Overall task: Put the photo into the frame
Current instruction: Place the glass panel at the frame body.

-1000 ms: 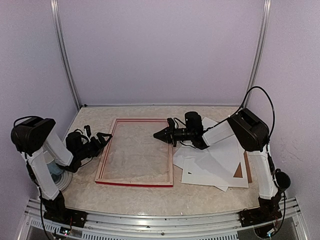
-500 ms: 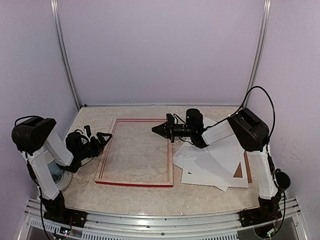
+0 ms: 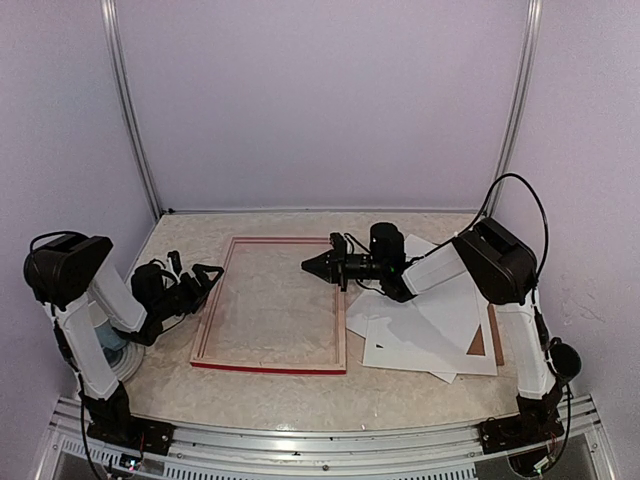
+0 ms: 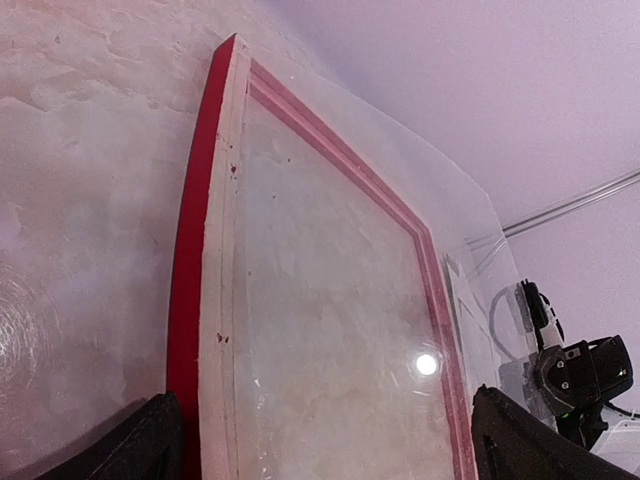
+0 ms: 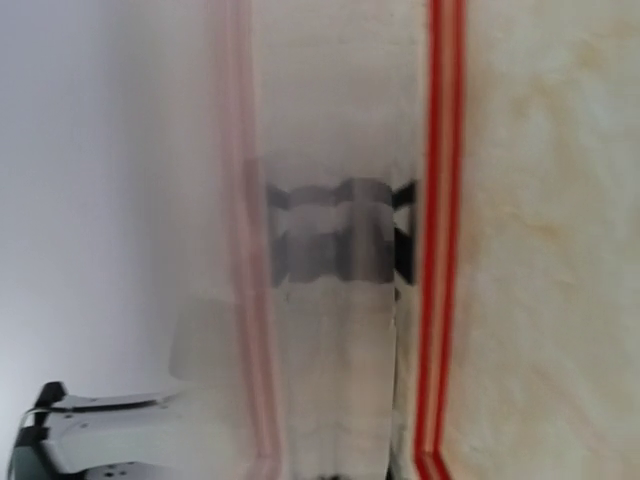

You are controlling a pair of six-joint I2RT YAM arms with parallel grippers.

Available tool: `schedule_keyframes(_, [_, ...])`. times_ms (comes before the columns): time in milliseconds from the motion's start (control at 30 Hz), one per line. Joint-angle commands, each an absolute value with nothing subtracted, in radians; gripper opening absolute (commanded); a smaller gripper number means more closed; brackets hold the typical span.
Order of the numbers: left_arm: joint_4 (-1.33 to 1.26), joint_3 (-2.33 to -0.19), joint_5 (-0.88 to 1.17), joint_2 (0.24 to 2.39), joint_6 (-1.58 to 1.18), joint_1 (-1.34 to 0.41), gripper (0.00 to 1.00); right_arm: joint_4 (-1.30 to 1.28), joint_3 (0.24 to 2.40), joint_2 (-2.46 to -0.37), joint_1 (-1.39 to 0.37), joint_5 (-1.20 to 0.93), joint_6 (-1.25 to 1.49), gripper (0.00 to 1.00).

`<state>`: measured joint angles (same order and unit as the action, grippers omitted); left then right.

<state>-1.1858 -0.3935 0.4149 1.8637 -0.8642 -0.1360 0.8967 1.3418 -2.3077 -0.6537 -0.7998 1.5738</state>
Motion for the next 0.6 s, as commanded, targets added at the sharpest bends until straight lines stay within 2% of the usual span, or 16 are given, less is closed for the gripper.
schedule_keyframes(0, [-1.197,-0.381,0.436,1.88,-0.871,-0.13,0.99,0.934,1.292,-2.317,-0.663,-0.778,1.533,0.0])
schedule_keyframes(567, [-1.206,-0.377,0.441,1.881,-0.879,-0.129,0.99,0.941,1.282,-2.359,-0.658,-0.75,1.481,0.0])
